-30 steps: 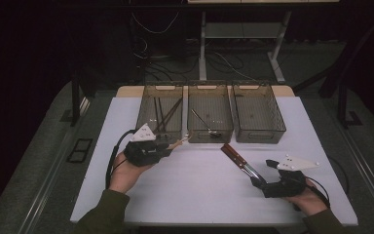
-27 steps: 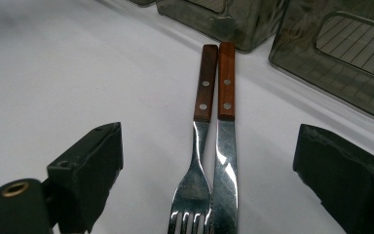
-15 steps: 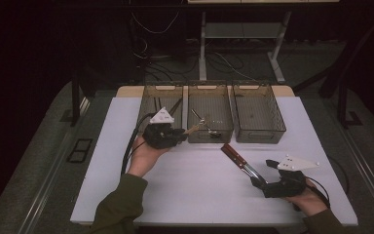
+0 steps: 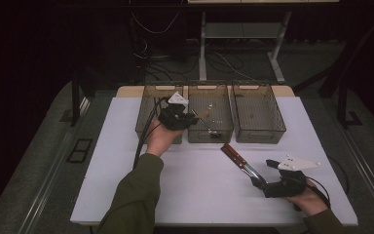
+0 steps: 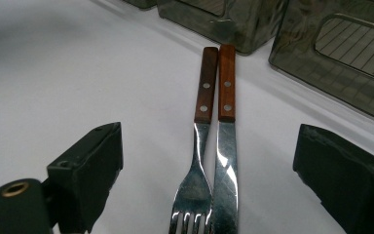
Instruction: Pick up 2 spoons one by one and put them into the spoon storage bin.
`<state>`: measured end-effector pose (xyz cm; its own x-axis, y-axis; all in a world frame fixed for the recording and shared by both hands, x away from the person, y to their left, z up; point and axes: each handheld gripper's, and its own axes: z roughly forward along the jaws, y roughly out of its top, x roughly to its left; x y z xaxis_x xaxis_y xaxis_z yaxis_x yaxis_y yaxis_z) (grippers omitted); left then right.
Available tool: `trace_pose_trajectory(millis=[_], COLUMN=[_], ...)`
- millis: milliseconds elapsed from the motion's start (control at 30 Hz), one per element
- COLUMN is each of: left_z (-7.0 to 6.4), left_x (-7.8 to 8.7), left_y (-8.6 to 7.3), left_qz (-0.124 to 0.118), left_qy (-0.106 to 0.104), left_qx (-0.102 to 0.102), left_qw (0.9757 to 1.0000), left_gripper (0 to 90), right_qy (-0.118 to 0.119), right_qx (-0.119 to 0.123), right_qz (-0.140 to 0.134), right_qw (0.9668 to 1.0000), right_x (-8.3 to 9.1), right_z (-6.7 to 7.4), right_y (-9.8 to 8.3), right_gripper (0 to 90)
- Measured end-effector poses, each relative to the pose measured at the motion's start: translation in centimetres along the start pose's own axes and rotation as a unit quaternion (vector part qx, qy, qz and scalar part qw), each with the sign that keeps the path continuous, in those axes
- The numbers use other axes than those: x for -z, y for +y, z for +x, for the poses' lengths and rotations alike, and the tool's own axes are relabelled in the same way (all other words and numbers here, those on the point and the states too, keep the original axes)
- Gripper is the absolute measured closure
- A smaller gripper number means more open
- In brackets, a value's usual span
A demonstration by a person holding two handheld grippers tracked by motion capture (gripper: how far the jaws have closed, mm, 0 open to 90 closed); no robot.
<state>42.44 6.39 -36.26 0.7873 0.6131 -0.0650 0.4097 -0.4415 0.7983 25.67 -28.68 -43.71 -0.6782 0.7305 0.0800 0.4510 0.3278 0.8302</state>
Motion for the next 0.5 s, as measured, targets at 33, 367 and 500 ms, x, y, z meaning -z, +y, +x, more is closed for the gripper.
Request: trace_pose_trajectory(millis=[33,367,500], left_z=[0.0,0.2,0.2], left_x=[-0.4,-3.7,-4.4], left_y=[0.1,0.9,0.8], left_qz=[0.003,0.044,0.058], left_qy=[0.002,0.029,0.035], left_qx=[0.0,0.014,0.016], left_qw=[1.0,0.9985,0.9975], left_gripper=[73.2,73.0,72.7], right_qy=[0.0,0.002,0.004], right_qx=[0.0,0.001,0.001], right_qz=[0.0,-0.002,-0.004], right_qw=[1.0,1.0,1.0], right_x=[0.0,0.0,0.1], right_z=[0.0,-0.1,-0.1], right_y=[0.0,0.0,0.0], right_gripper=[11.2,11.2,11.2])
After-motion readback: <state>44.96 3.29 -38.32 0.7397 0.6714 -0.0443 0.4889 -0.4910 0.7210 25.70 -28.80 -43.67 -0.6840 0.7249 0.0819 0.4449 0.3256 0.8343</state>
